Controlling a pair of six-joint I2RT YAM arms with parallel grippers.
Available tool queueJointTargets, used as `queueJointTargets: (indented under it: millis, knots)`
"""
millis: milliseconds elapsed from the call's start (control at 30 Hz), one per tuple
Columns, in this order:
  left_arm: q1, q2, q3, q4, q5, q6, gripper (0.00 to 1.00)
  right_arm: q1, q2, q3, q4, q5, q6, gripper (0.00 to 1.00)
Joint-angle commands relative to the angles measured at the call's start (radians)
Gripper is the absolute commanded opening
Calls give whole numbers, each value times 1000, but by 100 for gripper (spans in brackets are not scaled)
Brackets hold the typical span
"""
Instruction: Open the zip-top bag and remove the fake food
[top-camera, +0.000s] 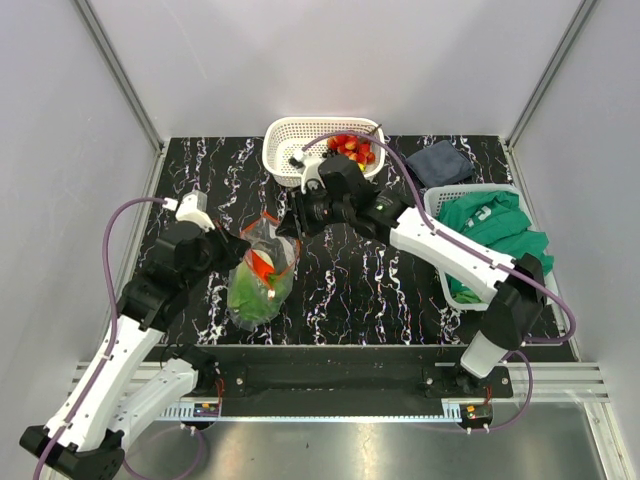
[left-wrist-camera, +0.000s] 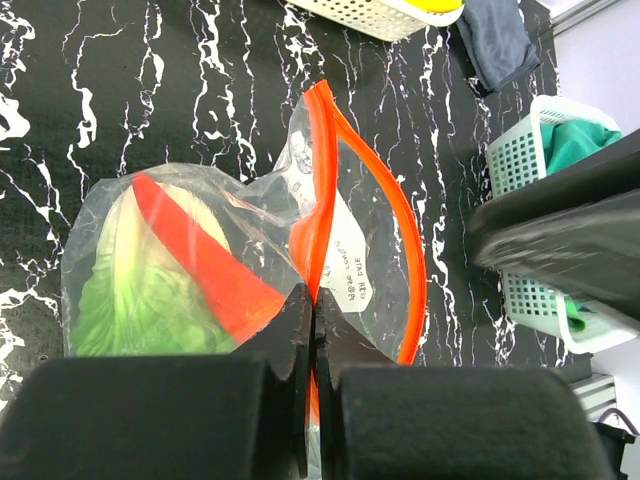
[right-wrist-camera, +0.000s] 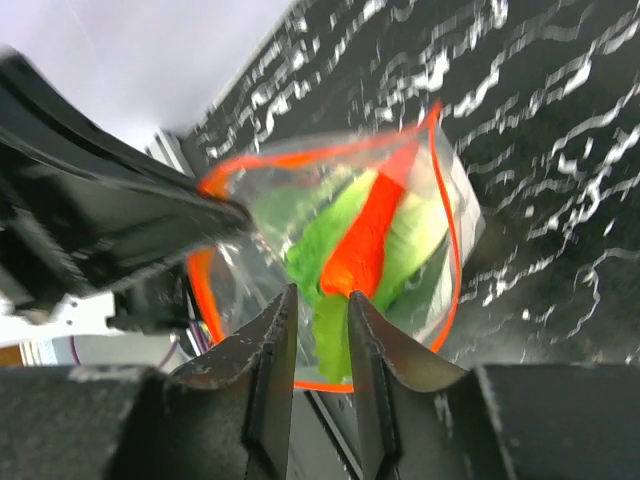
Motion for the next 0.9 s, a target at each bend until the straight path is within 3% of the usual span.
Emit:
queueJointTargets:
  millis: [0,167,867]
  knots:
    - [-1,-24,20,61,21,-23,0,13,5,-51,32,-36,22,34]
    - [-1,-21,-7,84,25,-37,0,31,63,-78,84,-59,33,36]
    - [-2,22,-110,173,82,-74,0,51,295,-145,279,-113,116,67]
